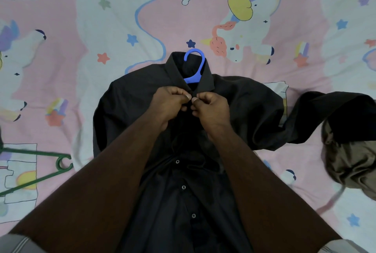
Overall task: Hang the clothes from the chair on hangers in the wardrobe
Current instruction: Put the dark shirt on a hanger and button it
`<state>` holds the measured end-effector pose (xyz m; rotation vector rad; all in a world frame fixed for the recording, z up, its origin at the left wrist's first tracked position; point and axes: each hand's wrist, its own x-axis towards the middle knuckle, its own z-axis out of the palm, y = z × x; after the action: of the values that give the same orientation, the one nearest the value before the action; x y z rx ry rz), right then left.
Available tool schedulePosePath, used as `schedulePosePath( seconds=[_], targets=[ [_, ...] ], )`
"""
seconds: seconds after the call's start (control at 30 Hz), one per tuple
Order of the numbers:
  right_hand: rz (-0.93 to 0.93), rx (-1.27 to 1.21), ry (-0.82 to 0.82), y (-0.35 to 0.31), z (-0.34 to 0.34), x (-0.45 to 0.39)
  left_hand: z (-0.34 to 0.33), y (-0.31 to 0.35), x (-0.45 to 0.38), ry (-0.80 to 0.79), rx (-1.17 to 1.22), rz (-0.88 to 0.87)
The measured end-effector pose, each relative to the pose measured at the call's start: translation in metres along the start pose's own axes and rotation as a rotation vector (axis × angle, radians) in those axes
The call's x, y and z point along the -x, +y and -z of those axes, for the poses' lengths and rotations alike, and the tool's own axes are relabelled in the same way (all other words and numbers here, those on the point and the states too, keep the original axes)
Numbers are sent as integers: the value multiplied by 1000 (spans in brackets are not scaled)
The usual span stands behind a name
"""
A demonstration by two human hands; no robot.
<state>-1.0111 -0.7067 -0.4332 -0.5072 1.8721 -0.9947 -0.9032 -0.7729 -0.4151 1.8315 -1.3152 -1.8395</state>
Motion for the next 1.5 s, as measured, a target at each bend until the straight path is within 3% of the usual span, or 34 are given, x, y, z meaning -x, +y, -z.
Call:
schedulePosePath(
  seconds=[0.27,0.4,0.57,0.8,1.07,1.27,1.4,1.5],
  targets=[
    [0,-13,-60,-6,4,1,4,-1,0,-40,-14,53],
    [5,6,-67,-5,5,3,6,-3,1,20,-1,0],
    [98,149,-28,-4,3,2,12,-5,3,-44,4,-28],
    [76,84,-14,0,-1,2,9,-8,1,34,-82,-126],
    [-241,-305,-57,-10,-2,5,1,-16,1,20,-3,-48],
    [21,99,252,-24,13,-20,16,-18,-5,193,-165,-199],
    [255,421,237,-58,19,-51,26,-9,-18,280,-182,-233],
    [384,689,132,-73,16,-82,31,-4,-22,295,-218,-256]
  ],
)
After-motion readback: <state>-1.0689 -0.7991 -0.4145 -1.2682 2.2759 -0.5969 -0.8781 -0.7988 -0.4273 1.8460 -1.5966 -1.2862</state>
